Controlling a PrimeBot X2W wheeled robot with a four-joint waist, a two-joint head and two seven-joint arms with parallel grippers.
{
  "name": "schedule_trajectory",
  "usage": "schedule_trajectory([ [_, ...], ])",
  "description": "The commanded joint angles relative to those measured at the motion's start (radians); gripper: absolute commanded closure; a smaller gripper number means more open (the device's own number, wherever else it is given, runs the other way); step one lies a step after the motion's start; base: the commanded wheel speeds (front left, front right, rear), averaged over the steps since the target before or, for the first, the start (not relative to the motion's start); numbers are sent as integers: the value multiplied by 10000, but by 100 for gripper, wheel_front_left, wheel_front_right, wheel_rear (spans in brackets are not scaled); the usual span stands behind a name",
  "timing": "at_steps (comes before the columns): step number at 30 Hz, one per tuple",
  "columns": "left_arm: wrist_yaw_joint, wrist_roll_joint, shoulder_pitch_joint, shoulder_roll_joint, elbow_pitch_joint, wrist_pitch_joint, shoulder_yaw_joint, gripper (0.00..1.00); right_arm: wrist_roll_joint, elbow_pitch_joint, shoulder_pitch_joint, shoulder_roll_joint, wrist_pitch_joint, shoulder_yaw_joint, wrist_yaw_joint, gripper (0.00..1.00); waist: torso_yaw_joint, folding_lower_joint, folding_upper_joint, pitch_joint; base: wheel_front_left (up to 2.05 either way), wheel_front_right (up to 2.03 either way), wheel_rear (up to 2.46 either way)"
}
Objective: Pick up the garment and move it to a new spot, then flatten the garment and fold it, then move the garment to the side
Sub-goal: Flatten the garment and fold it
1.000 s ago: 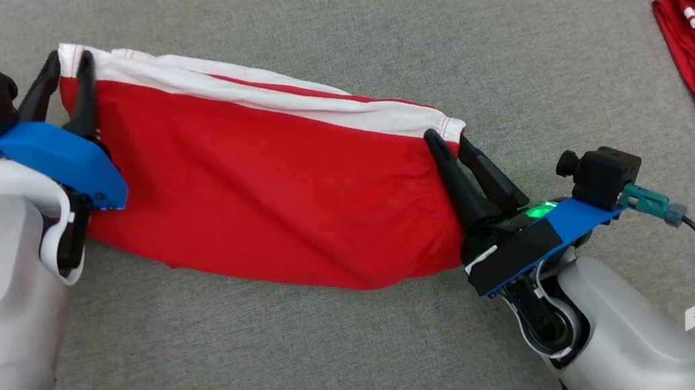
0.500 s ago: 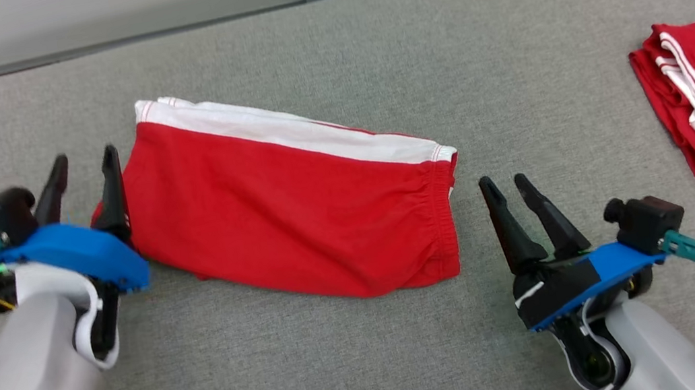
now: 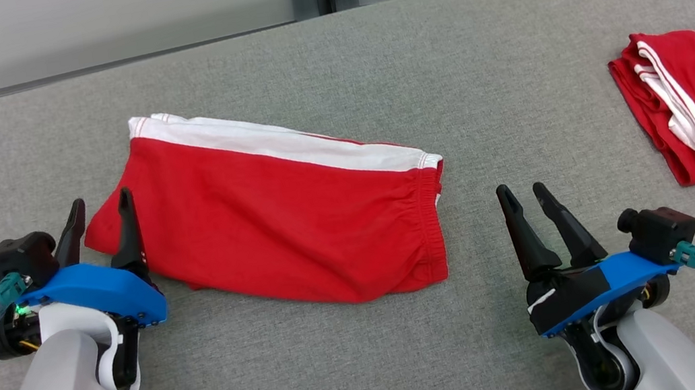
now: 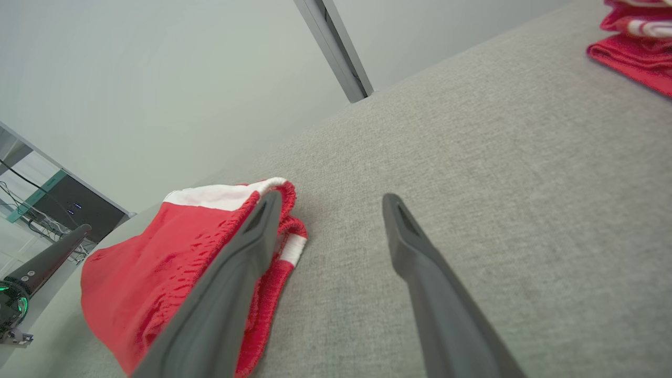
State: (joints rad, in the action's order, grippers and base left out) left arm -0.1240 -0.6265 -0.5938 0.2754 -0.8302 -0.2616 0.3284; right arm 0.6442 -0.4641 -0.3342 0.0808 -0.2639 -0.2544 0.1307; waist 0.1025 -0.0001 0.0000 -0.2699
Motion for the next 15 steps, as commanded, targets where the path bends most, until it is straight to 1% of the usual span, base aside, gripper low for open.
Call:
schedule_trajectory([
  [1,-60,131,-57,-26,-150,-41,-105,0,-235,72,11,40,3,71,0,0,21,1,0,-79,0,0,0],
  [9,-92,227,-877,30,-1726,0,-52,0,-433,213,-222,-8,1,273,0,0,200,1,0,-563,0,0,0],
  [15,-69,-39,-1115,-225,-2405,608,620,0,-570,249,-266,-29,3,434,0,0,283,1,0,-654,0,0,0],
])
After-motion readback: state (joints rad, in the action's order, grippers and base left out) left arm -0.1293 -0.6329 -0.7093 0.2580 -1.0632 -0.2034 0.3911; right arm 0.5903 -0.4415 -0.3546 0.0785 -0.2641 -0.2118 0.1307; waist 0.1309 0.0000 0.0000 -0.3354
